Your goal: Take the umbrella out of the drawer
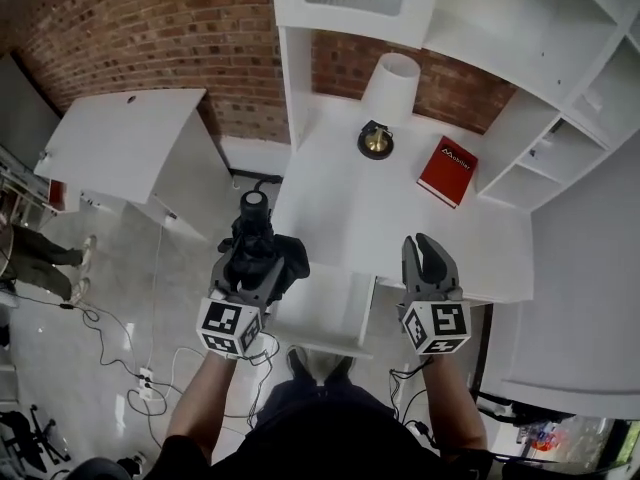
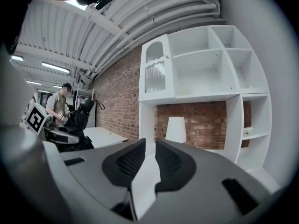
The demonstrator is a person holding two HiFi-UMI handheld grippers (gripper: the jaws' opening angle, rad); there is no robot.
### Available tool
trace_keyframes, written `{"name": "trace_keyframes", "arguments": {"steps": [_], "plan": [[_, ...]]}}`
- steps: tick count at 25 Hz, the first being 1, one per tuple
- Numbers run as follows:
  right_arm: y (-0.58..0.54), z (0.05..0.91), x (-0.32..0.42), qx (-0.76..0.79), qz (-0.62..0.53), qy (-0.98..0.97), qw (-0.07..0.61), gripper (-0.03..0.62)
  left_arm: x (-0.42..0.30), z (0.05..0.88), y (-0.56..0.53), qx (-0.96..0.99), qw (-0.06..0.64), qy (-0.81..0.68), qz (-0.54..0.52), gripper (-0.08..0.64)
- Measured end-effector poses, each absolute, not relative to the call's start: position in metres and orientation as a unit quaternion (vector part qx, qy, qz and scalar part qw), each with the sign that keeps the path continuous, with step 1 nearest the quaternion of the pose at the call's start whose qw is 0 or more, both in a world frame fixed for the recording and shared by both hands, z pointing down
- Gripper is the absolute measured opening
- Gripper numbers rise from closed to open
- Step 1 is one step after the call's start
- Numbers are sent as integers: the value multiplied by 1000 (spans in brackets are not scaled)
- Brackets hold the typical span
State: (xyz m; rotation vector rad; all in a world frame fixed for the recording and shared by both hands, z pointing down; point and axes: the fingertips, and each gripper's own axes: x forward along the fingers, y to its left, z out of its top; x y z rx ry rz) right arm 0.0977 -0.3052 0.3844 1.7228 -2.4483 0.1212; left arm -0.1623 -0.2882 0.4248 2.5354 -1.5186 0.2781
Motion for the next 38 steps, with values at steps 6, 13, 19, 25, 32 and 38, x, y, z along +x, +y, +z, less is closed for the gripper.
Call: {"name": "trace_keyframes", "arguments": {"steps": [6,13,19,25,32,38], "plan": [[-310,348,98,578,11,-814,50,29,-184,366,-300,837,68,-542,26,270],[-312,308,111,583,-12,-812,12,20,-204,307,-307,818,41,-572,-31,270],[-310,291,118,583,-21,-812,-3,19,-216,278,-302,803,32,-592,-61,270],[-314,290,128,583,-21,-812,-9,18,-221,272,-299,793,28,-605,-69,270],[-317,296,127,580,-18,-815,-6,18,-228,281,-296,786,36,-614,-67,270],[-319,297,130,582,-14,-813,-4,18,-235,281,-294,780,40,-621,-67,270]]}}
